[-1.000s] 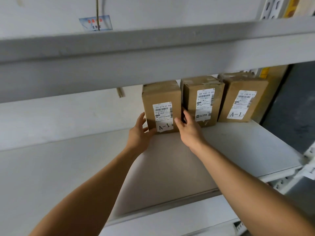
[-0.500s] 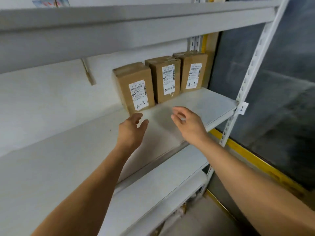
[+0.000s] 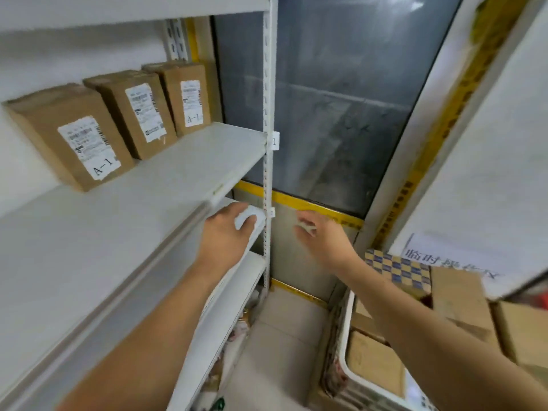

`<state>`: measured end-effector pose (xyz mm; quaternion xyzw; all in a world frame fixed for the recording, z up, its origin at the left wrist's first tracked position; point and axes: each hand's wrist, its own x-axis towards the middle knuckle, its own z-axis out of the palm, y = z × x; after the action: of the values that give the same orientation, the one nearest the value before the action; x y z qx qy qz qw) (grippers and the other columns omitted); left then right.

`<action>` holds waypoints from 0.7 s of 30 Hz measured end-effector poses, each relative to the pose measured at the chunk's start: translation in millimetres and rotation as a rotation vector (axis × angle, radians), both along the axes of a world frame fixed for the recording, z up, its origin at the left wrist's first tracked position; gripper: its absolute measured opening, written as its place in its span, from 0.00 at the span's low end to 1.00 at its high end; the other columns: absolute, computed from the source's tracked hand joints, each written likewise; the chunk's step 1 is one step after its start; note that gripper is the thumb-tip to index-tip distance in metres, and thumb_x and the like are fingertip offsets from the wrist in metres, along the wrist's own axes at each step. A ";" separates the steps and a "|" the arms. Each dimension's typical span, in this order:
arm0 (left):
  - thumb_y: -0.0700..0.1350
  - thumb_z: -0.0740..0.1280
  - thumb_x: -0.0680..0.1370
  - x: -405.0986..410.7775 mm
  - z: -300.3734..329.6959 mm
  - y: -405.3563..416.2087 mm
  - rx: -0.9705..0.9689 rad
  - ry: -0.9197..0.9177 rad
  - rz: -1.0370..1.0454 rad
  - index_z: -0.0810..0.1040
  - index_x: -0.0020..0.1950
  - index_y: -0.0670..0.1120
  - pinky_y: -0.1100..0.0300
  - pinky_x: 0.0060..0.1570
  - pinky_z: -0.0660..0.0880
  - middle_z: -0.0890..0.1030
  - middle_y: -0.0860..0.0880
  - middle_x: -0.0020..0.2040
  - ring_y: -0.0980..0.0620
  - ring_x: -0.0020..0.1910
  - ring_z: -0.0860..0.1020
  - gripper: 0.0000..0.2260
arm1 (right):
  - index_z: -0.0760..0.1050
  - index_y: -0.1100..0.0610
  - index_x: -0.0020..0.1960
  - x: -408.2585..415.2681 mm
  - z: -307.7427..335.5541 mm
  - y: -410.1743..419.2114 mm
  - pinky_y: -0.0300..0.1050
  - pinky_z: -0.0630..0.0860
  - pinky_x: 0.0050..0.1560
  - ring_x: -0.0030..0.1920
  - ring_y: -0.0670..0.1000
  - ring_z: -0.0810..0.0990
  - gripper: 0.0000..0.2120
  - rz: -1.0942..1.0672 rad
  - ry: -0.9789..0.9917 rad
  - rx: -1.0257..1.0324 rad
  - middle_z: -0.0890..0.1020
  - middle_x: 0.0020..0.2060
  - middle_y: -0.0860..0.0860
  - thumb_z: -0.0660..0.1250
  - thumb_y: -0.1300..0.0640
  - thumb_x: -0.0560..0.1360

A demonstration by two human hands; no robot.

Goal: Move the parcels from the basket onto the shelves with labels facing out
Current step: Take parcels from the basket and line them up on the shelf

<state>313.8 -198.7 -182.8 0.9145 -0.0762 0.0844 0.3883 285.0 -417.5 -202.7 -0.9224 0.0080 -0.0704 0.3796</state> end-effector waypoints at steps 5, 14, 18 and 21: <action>0.53 0.68 0.83 -7.7 -38.2 -84.6 0.038 0.157 -0.194 0.79 0.71 0.50 0.52 0.65 0.77 0.83 0.46 0.65 0.46 0.63 0.81 0.18 | 0.71 0.49 0.78 -52.0 -40.5 -77.8 0.43 0.77 0.62 0.65 0.50 0.80 0.22 -0.172 0.139 0.002 0.79 0.70 0.48 0.65 0.47 0.85; 0.52 0.68 0.84 -35.2 -102.8 -259.4 0.136 0.343 -0.398 0.75 0.76 0.49 0.58 0.64 0.71 0.78 0.47 0.72 0.47 0.70 0.76 0.20 | 0.74 0.51 0.74 -127.7 -107.9 -233.2 0.43 0.75 0.55 0.60 0.50 0.81 0.20 -0.388 0.312 0.042 0.82 0.64 0.49 0.65 0.48 0.84; 0.52 0.67 0.84 -47.6 -135.7 -331.0 0.175 0.408 -0.452 0.75 0.75 0.50 0.59 0.60 0.70 0.79 0.48 0.70 0.48 0.69 0.77 0.20 | 0.76 0.53 0.70 -150.9 -132.4 -299.3 0.44 0.74 0.47 0.53 0.52 0.82 0.17 -0.465 0.352 0.090 0.84 0.53 0.50 0.66 0.50 0.84; 0.54 0.67 0.84 -61.7 -162.6 -376.1 0.201 0.487 -0.531 0.72 0.76 0.52 0.55 0.64 0.73 0.78 0.50 0.71 0.50 0.70 0.75 0.21 | 0.71 0.52 0.77 -166.9 -152.5 -340.4 0.49 0.77 0.63 0.64 0.53 0.80 0.23 -0.545 0.393 0.122 0.81 0.67 0.51 0.66 0.48 0.84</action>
<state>252.1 -574.8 -345.4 0.8897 -0.2240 -0.2470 0.3118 118.0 -757.8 -355.3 -0.8580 0.3314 0.0106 0.3923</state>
